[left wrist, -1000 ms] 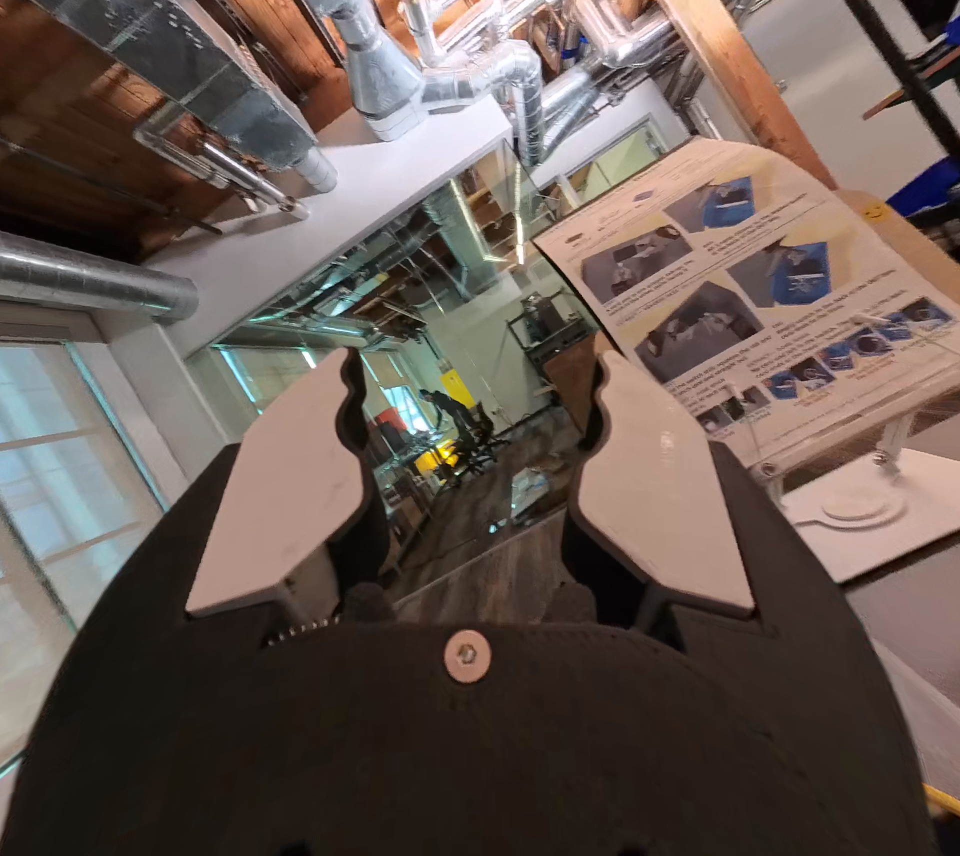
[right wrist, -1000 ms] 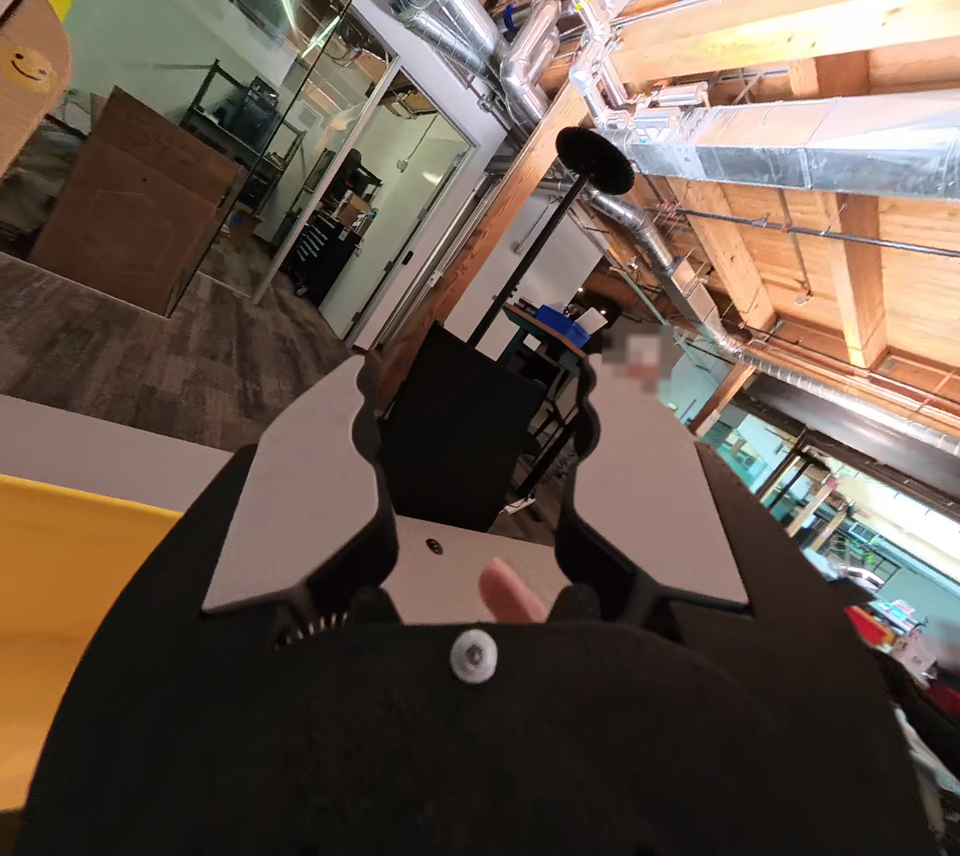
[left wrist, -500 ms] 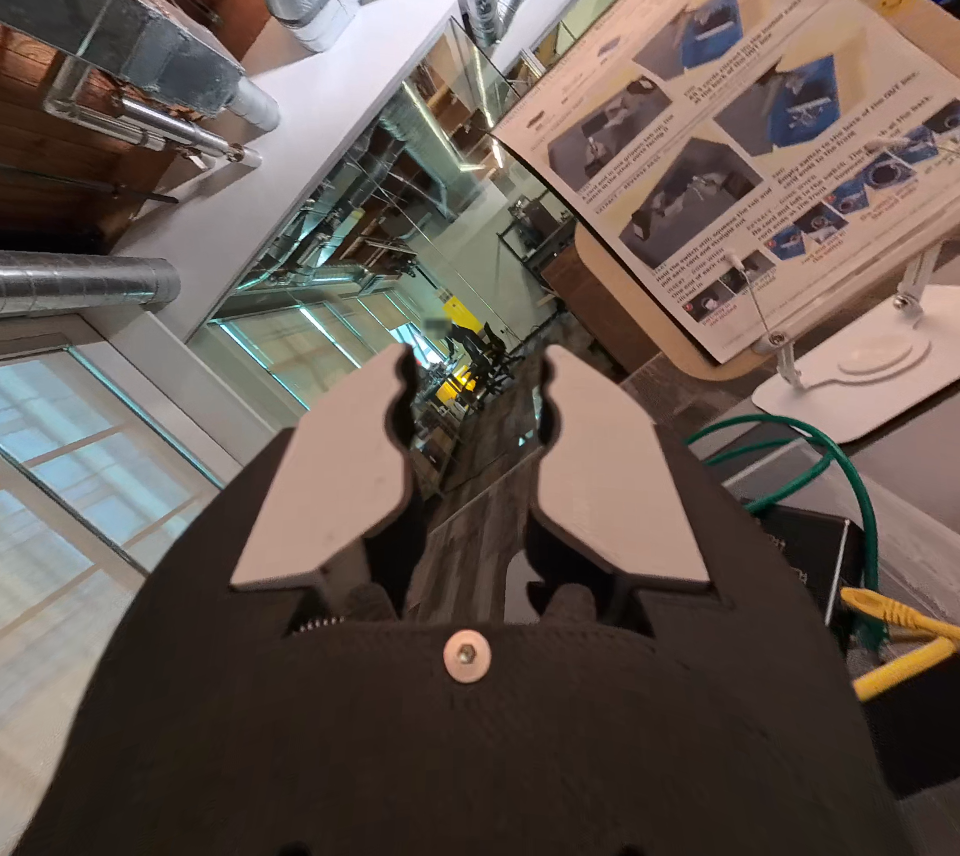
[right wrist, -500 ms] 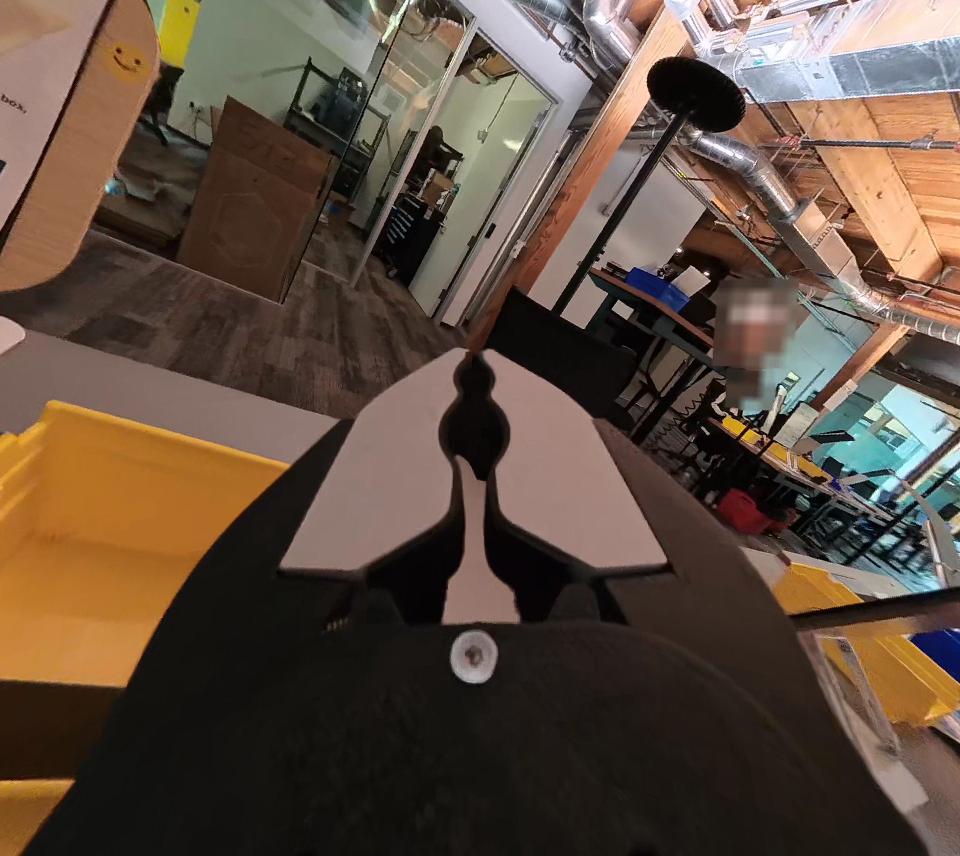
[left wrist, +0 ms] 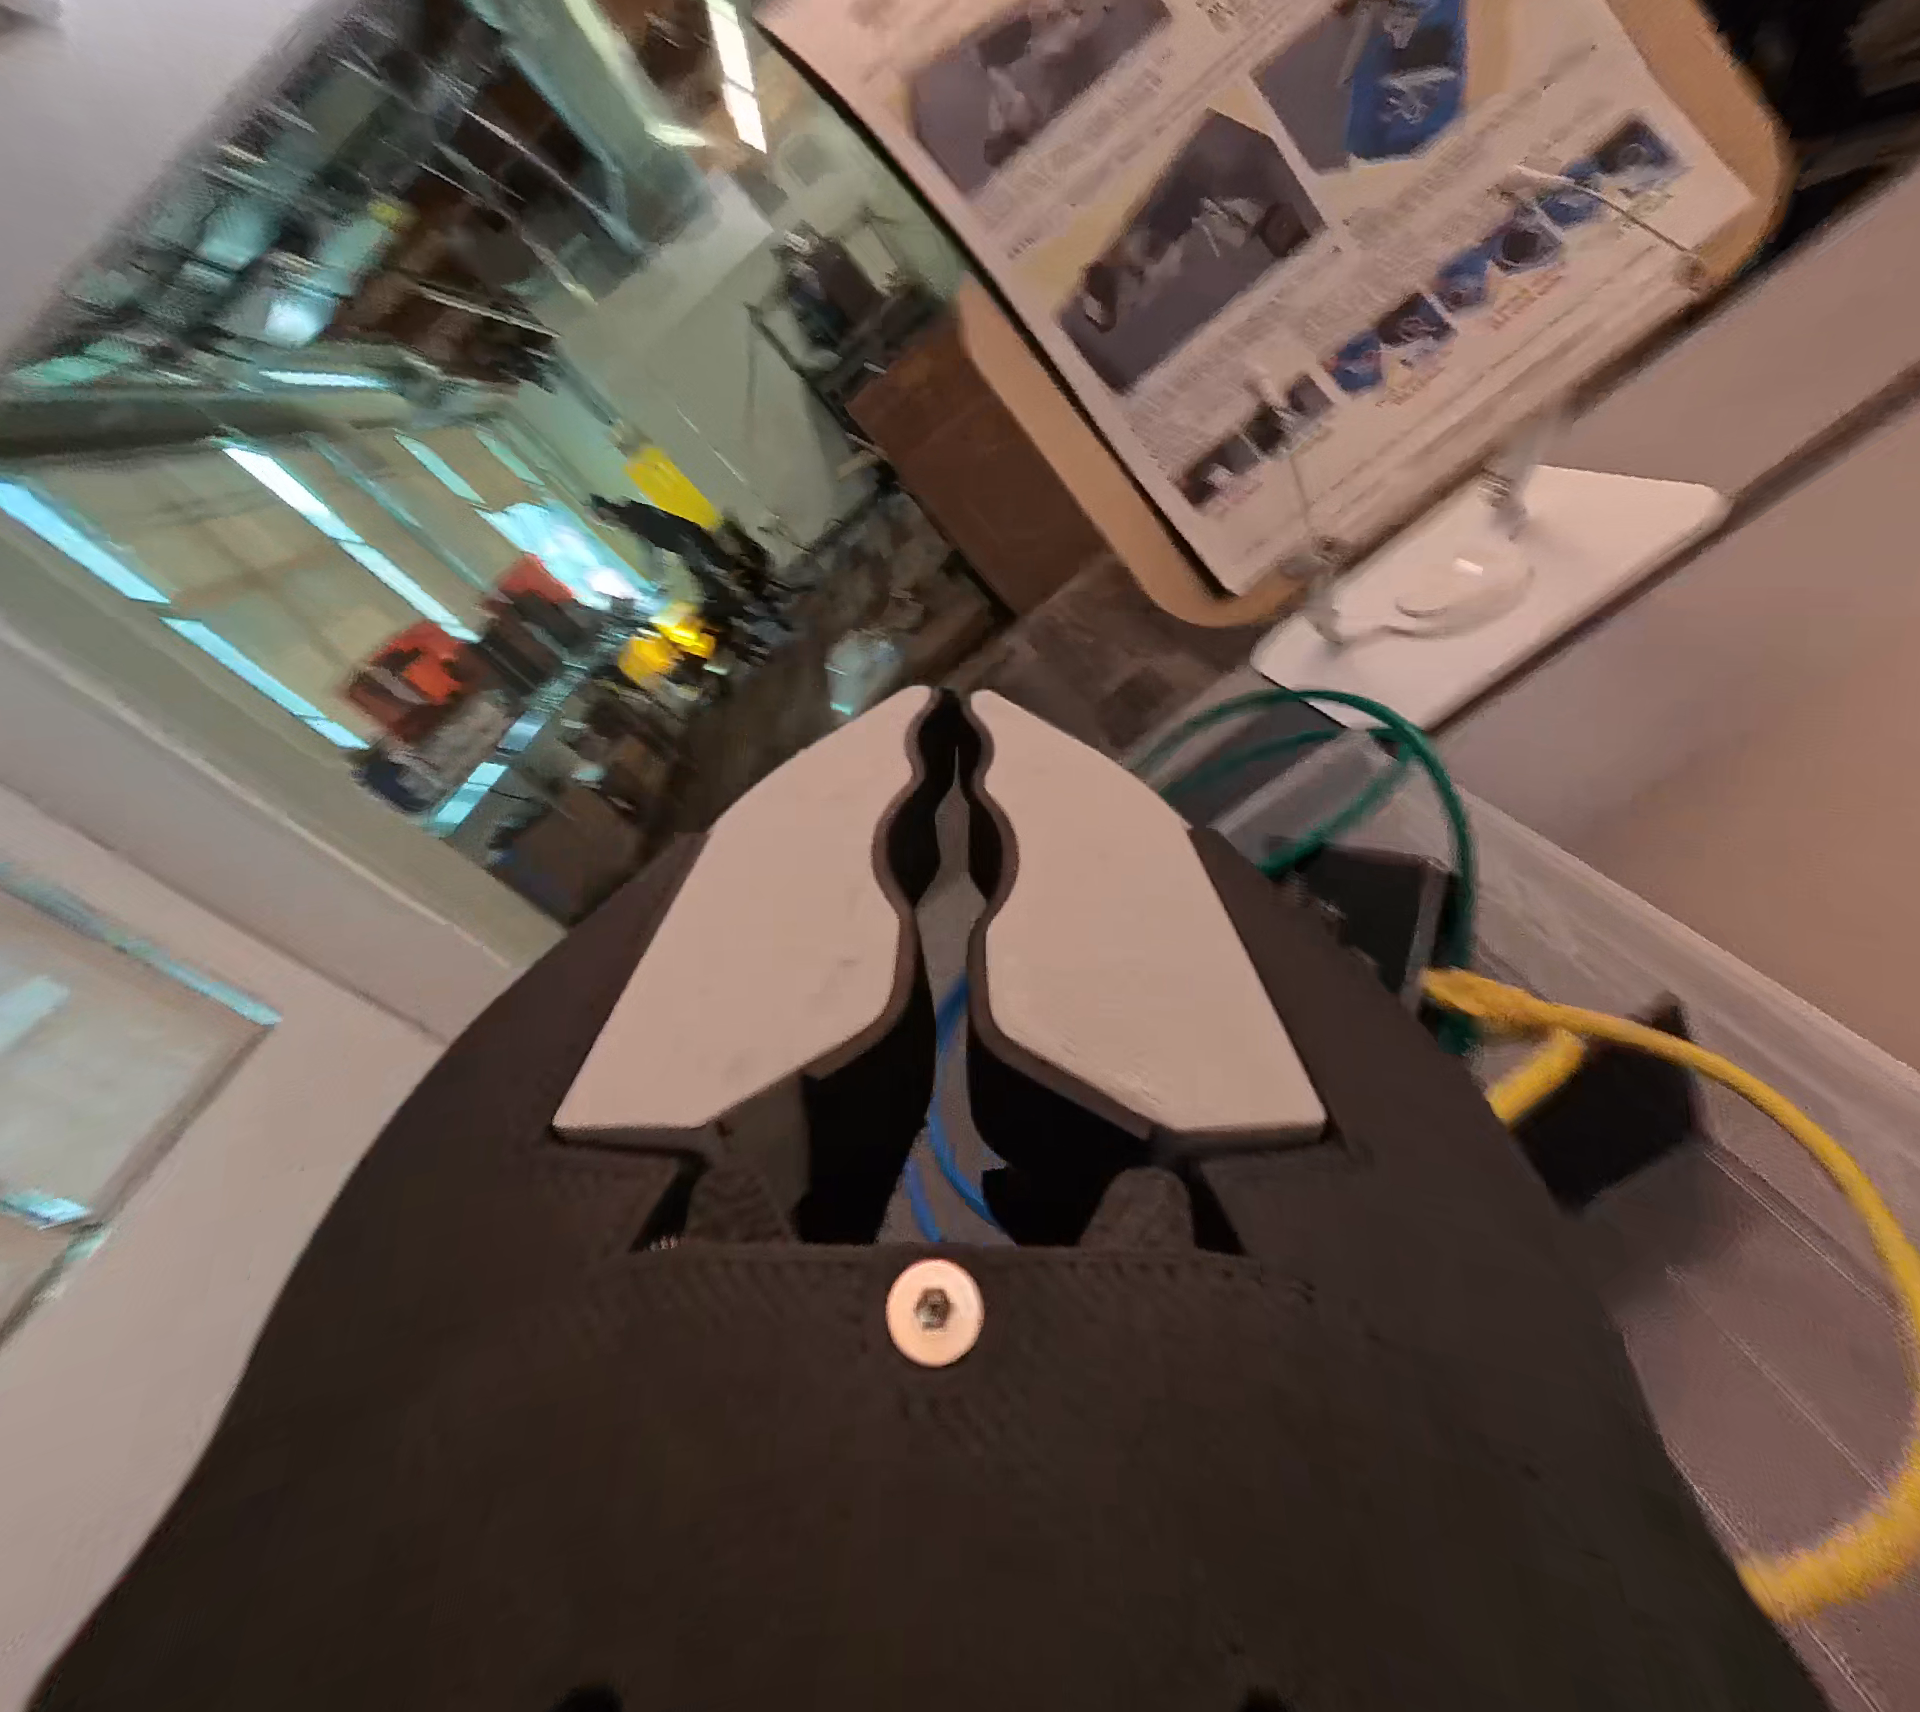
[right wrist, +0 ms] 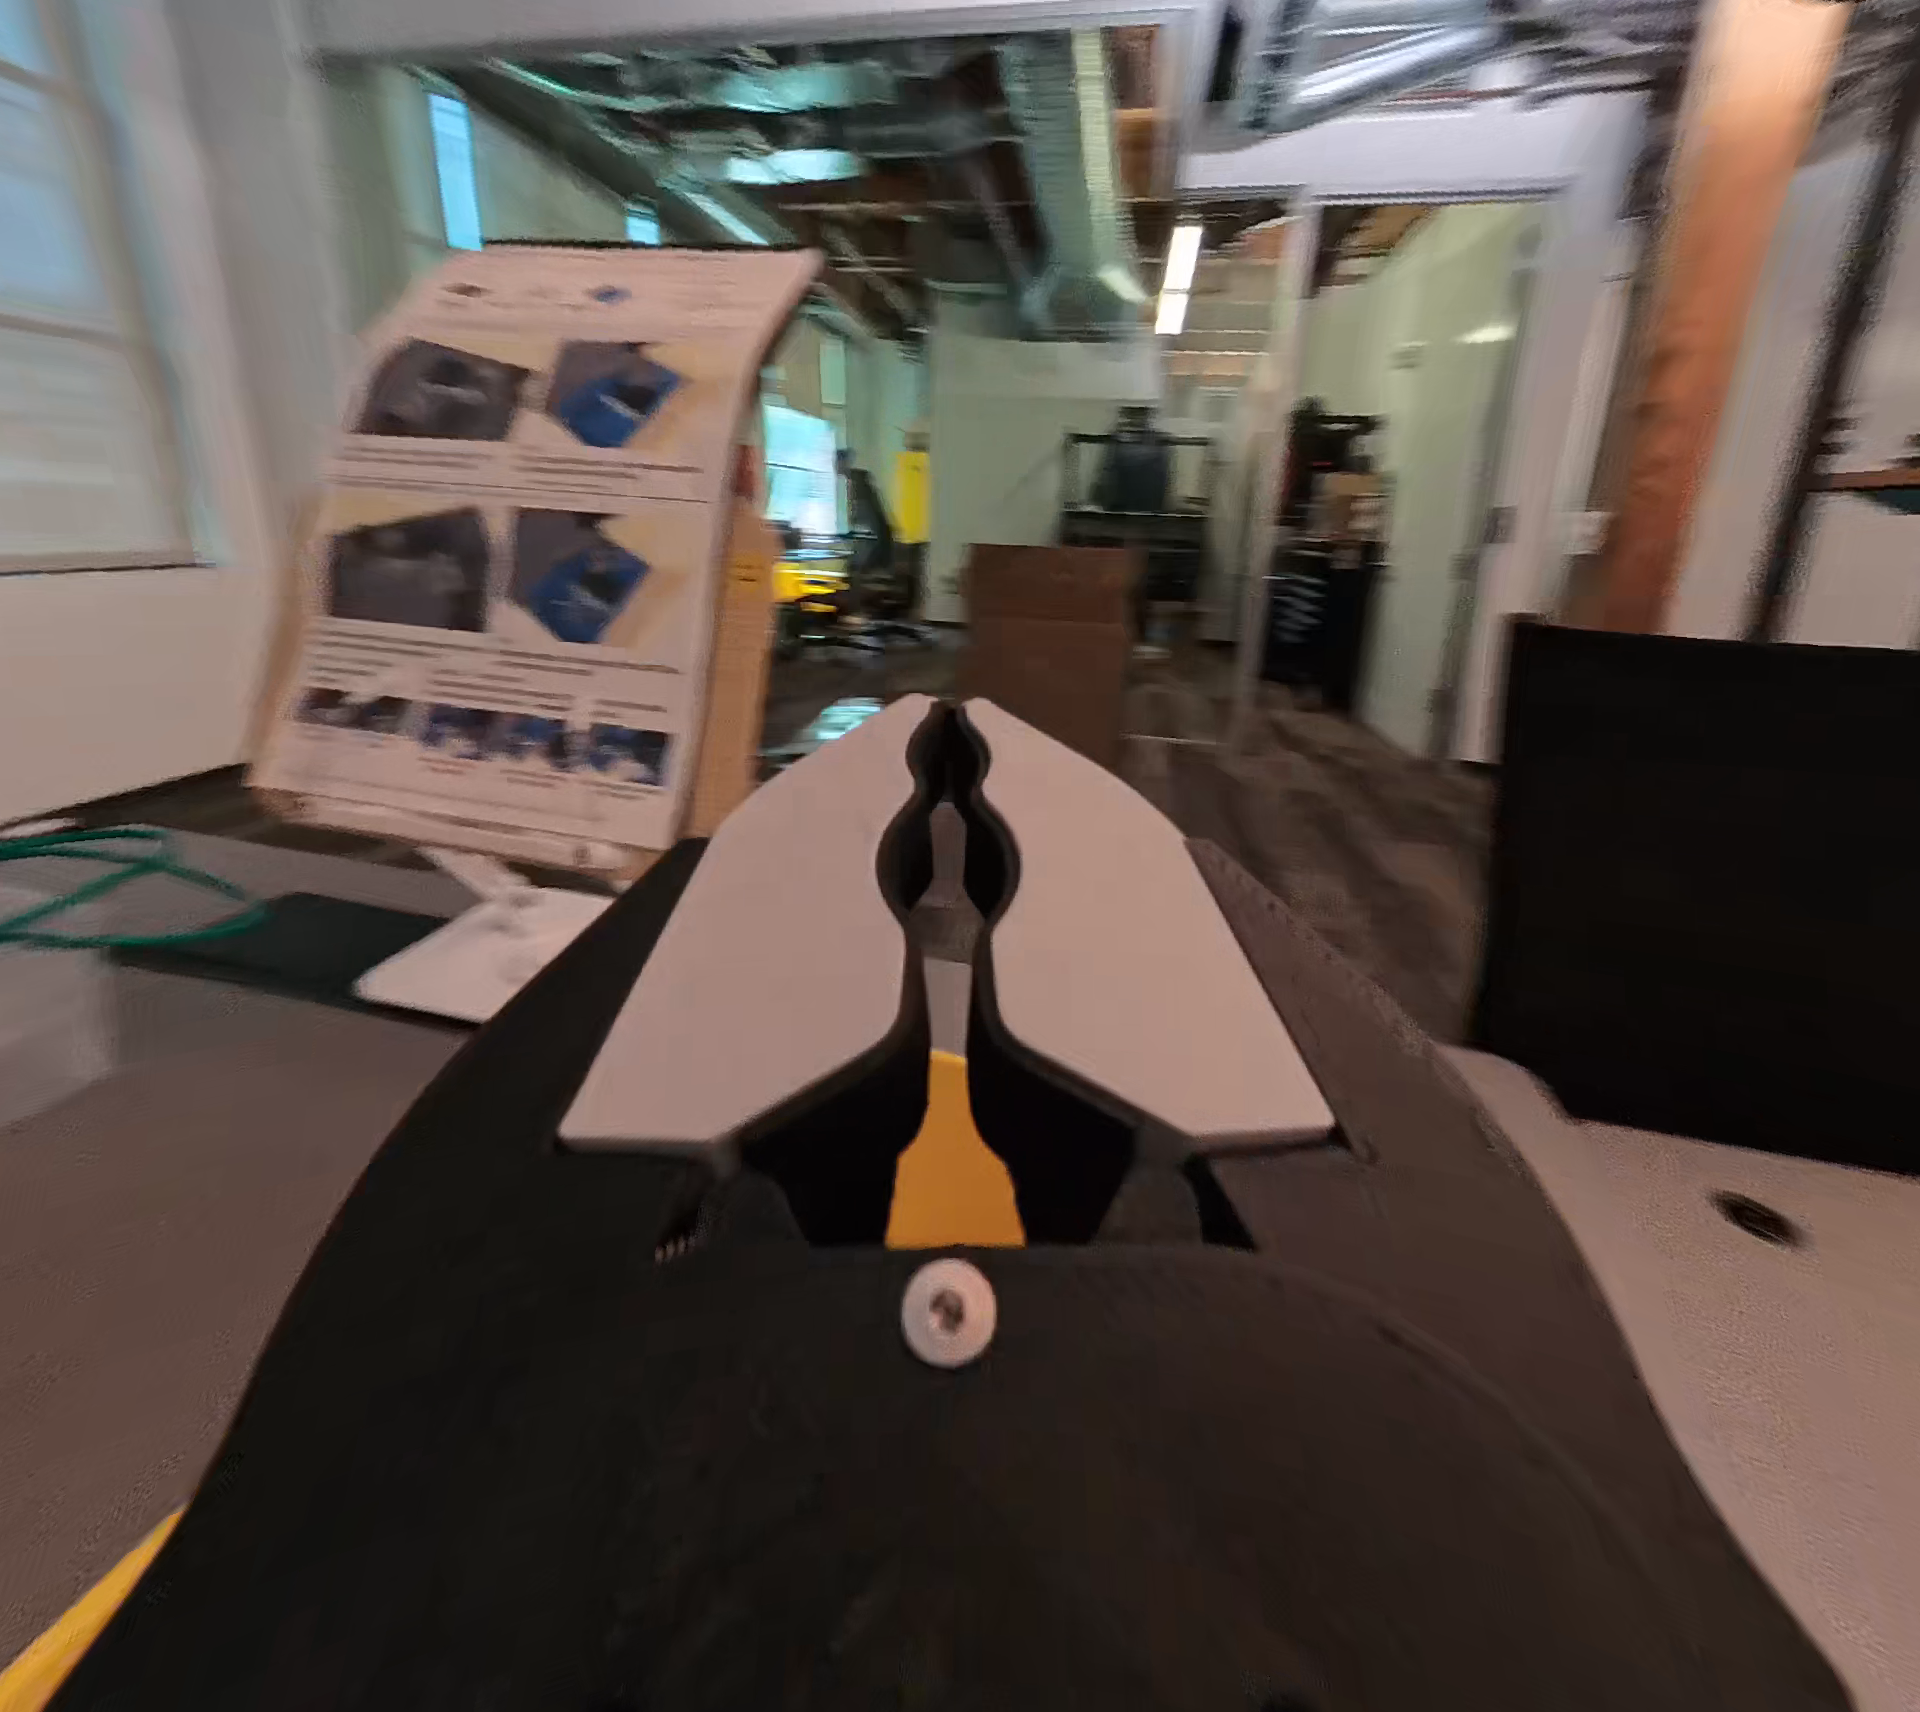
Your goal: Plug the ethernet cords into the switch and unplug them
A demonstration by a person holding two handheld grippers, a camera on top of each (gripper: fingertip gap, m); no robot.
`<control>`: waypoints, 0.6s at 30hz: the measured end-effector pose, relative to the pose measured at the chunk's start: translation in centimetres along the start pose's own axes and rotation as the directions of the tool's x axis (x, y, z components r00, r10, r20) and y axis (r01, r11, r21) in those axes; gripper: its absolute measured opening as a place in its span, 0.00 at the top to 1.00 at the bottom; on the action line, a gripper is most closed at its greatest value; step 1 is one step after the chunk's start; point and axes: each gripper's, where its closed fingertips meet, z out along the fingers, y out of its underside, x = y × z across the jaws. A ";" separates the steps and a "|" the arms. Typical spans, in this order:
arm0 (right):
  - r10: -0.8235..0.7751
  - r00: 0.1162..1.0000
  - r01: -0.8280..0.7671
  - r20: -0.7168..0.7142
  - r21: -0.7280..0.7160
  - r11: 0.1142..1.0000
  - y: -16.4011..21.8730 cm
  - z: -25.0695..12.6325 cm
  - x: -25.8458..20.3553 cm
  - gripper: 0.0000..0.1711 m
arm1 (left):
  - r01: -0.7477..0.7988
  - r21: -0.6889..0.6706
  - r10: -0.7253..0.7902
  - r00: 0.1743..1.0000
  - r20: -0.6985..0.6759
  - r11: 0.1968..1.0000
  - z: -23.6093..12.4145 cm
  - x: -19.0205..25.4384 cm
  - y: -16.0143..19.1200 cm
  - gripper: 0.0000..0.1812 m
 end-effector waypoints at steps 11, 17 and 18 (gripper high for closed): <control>-0.196 0.936 0.209 0.292 -0.014 0.978 -1.2 -0.2 -6.6 0.97 | 0.199 -0.414 -0.361 0.860 -0.361 0.888 3.9 7.0 9.4 0.57; -0.227 0.918 0.261 0.325 -0.064 0.963 -0.6 0.5 -8.5 0.90 | 0.125 -0.587 -0.430 0.801 -0.415 0.800 6.9 10.7 13.9 0.54; -0.226 0.916 0.265 0.331 -0.075 0.961 -0.4 0.5 -8.6 0.89 | 0.103 -0.634 -0.451 0.789 -0.418 0.766 7.0 11.1 14.8 0.54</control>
